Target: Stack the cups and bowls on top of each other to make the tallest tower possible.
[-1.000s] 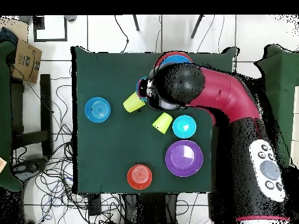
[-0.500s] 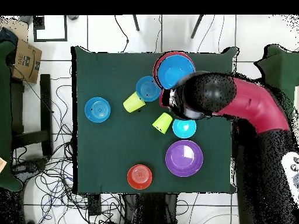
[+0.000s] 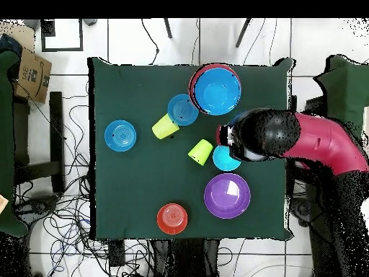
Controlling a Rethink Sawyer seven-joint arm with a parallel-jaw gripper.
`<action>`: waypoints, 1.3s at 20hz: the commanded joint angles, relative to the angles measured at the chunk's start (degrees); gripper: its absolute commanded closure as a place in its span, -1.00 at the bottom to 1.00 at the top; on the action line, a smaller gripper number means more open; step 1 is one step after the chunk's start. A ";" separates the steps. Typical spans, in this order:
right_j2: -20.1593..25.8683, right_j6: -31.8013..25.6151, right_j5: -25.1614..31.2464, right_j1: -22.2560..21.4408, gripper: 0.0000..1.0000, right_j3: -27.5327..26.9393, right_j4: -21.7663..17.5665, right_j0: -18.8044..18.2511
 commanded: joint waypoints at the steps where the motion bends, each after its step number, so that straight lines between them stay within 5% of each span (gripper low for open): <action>1: 4.53 -21.03 -0.09 3.36 -1.00 5.00 -12.43 2.12; 11: 5.54 -19.44 -3.53 2.38 -1.00 6.27 -22.46 4.00; 26: 10.11 -16.38 -10.32 2.59 -1.00 7.74 -28.38 4.07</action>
